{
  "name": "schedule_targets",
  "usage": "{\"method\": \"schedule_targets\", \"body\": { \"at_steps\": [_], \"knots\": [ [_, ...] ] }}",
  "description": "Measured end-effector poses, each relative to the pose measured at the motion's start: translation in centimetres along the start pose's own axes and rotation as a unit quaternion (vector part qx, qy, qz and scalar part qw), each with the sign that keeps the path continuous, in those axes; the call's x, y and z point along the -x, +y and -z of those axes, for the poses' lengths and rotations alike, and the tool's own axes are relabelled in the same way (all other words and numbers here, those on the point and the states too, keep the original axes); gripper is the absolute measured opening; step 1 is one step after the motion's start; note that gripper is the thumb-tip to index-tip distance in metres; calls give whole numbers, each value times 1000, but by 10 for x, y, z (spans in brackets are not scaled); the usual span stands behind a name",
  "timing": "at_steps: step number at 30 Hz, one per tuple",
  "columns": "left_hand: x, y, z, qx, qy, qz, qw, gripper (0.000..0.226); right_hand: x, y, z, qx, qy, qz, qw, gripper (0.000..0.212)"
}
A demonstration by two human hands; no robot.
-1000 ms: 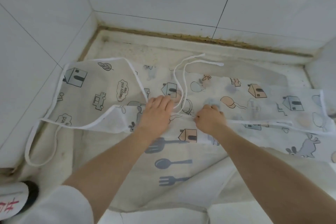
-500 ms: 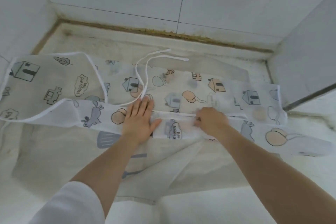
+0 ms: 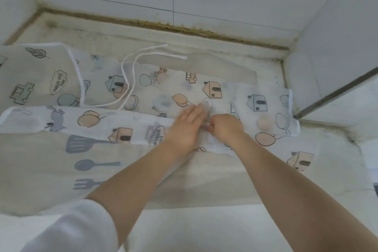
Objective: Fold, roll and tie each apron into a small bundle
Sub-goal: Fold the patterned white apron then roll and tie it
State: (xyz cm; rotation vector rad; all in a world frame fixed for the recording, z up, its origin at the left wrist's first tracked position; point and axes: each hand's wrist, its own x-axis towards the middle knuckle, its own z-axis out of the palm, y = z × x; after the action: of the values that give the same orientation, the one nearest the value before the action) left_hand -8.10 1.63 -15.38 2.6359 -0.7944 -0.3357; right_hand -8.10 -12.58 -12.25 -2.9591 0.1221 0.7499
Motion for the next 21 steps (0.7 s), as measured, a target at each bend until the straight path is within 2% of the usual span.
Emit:
{"method": "schedule_targets", "body": {
  "at_steps": [3, 6, 9, 11, 14, 17, 19, 21],
  "knots": [
    [-13, 33, -25, 101, 9, 58, 993, 65, 4, 12, -4, -12, 15, 48, 999, 22],
    [-11, 34, -41, 18, 15, 101, 995, 75, 7, 36, -4, -44, -29, 106, 993, 15],
    [-8, 33, -44, -49, -1, 91, 995, 89, 21, 76, 1, -70, -45, 80, 993, 28],
    [-7, 28, -43, -73, -3, 93, 993, 88, 32, 102, 3, -119, -25, 61, 991, 32],
    [-2, 8, -32, -92, 4, 94, 991, 86, 49, 133, 7, -159, -8, 38, 987, 31],
    [7, -15, -19, -104, -29, 121, 987, 88, 57, 149, 9, -151, -2, 9, 989, 26],
    [7, -14, -13, -101, -39, 150, 983, 78, 60, 156, 4, -255, 14, -20, 967, 16],
    [-2, -3, -7, -63, -34, 199, 977, 60, 63, 156, -4, -441, 23, -50, 896, 12]
  ]
}}
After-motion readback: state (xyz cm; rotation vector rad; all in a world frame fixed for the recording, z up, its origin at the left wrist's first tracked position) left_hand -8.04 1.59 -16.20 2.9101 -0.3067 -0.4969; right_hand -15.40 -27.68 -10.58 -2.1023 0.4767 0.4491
